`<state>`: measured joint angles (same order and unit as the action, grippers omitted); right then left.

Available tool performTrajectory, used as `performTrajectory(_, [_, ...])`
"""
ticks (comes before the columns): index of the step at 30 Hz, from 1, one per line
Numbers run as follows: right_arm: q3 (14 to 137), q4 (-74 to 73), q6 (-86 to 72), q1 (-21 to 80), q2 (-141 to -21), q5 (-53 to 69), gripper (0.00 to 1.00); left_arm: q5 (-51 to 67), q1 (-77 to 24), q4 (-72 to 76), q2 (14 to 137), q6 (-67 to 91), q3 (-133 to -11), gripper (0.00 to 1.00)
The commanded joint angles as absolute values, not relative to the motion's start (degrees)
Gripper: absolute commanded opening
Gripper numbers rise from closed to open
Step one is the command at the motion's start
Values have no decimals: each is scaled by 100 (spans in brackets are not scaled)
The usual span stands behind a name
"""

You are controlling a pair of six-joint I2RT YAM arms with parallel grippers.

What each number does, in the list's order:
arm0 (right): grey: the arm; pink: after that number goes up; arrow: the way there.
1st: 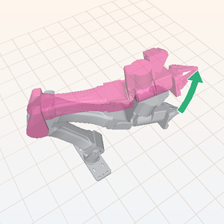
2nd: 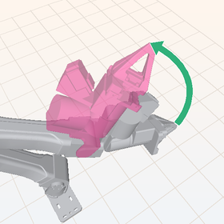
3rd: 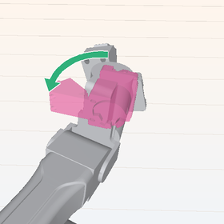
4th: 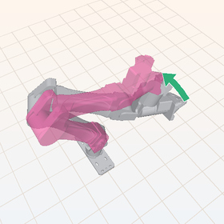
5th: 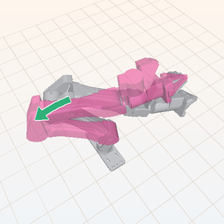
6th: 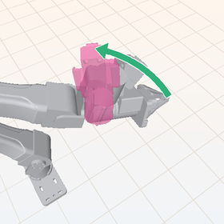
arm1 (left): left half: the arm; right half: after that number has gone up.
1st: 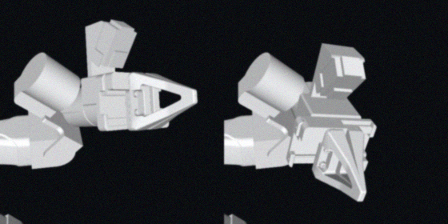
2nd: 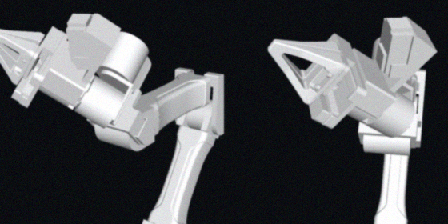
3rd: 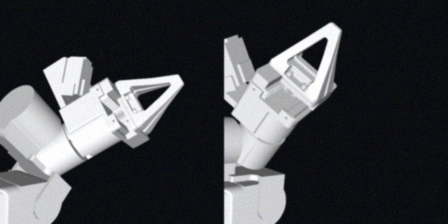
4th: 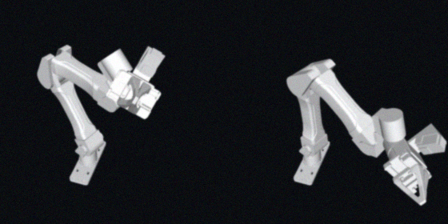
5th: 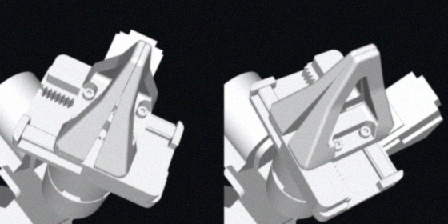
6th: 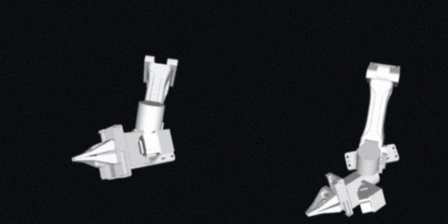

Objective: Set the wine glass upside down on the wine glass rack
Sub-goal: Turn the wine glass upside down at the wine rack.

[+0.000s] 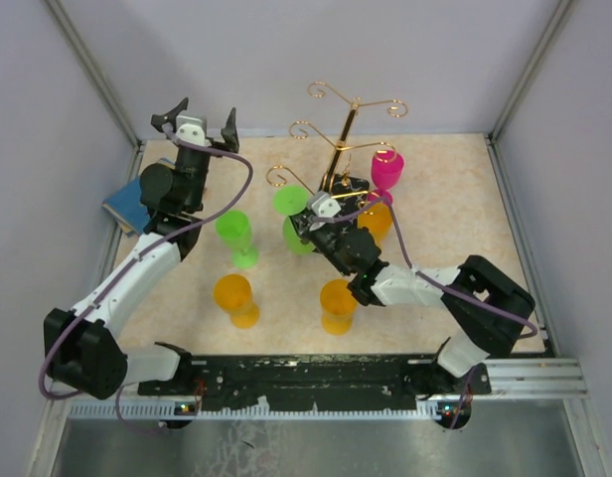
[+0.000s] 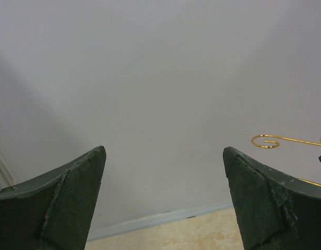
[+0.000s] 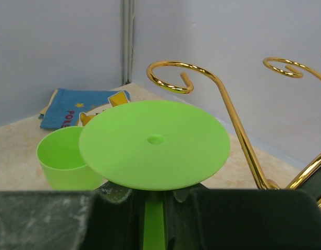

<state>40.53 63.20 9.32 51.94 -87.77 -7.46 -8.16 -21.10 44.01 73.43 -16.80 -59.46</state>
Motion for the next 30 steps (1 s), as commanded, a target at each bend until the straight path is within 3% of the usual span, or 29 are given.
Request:
performTrajectory(1, [4473,7127,892,5197,-8951,-919,1,-866,-2083,4532,7178,-1695,-5822,99])
performTrajectory(30, [3944,6981,1211,5457,-8307,-1403,1,-883,-2074,4605,7228,-1938,-5761,99])
